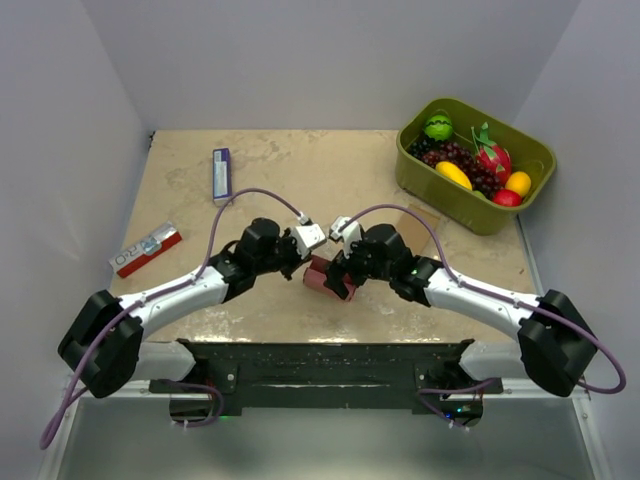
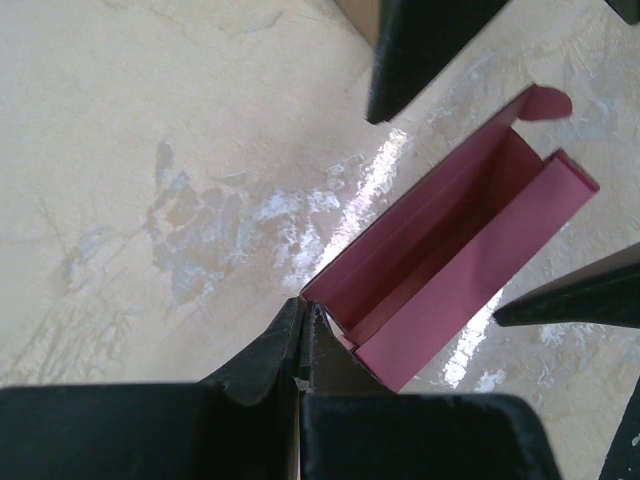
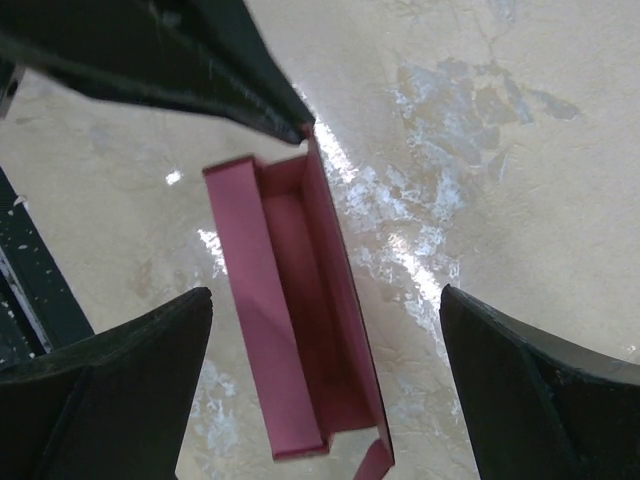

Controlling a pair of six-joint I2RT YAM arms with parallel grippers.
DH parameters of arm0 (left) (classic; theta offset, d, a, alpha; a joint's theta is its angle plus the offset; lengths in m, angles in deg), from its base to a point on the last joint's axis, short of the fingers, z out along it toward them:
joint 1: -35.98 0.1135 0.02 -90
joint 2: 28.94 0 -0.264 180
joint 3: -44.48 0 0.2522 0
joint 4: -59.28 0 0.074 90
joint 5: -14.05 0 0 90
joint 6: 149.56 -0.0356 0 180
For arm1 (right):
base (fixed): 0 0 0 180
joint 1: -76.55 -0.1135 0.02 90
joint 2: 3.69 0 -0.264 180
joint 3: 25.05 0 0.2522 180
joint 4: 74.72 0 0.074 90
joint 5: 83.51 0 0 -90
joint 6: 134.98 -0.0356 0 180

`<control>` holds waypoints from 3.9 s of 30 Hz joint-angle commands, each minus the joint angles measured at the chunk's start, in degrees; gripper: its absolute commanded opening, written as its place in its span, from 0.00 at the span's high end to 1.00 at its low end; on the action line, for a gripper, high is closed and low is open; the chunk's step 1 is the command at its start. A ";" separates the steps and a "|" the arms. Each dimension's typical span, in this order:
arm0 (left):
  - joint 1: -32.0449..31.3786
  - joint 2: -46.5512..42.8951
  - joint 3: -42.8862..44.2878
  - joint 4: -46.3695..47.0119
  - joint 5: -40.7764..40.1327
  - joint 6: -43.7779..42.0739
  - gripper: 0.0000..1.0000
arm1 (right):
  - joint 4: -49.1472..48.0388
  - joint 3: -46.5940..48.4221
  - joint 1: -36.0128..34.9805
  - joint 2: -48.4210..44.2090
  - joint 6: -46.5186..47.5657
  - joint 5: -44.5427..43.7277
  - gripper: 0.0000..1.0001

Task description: Fold the paper box

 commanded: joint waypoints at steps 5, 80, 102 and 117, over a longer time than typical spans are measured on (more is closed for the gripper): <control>2.02 -0.40 6.94 -4.62 5.80 -1.82 1.00 | 0.49 0.46 -0.62 -0.42 -3.27 4.76 0.01; 11.15 4.62 15.64 -20.62 12.12 -3.40 0.48 | 0.93 -1.29 -13.98 1.96 -11.27 -18.28 0.78; 11.86 6.64 16.17 -20.00 16.79 -3.05 0.76 | 1.10 0.38 -13.98 3.45 -10.13 -18.19 0.78; 11.86 7.26 16.08 -20.88 14.67 -3.05 0.72 | 1.10 0.47 -13.98 3.45 -10.04 -18.11 0.78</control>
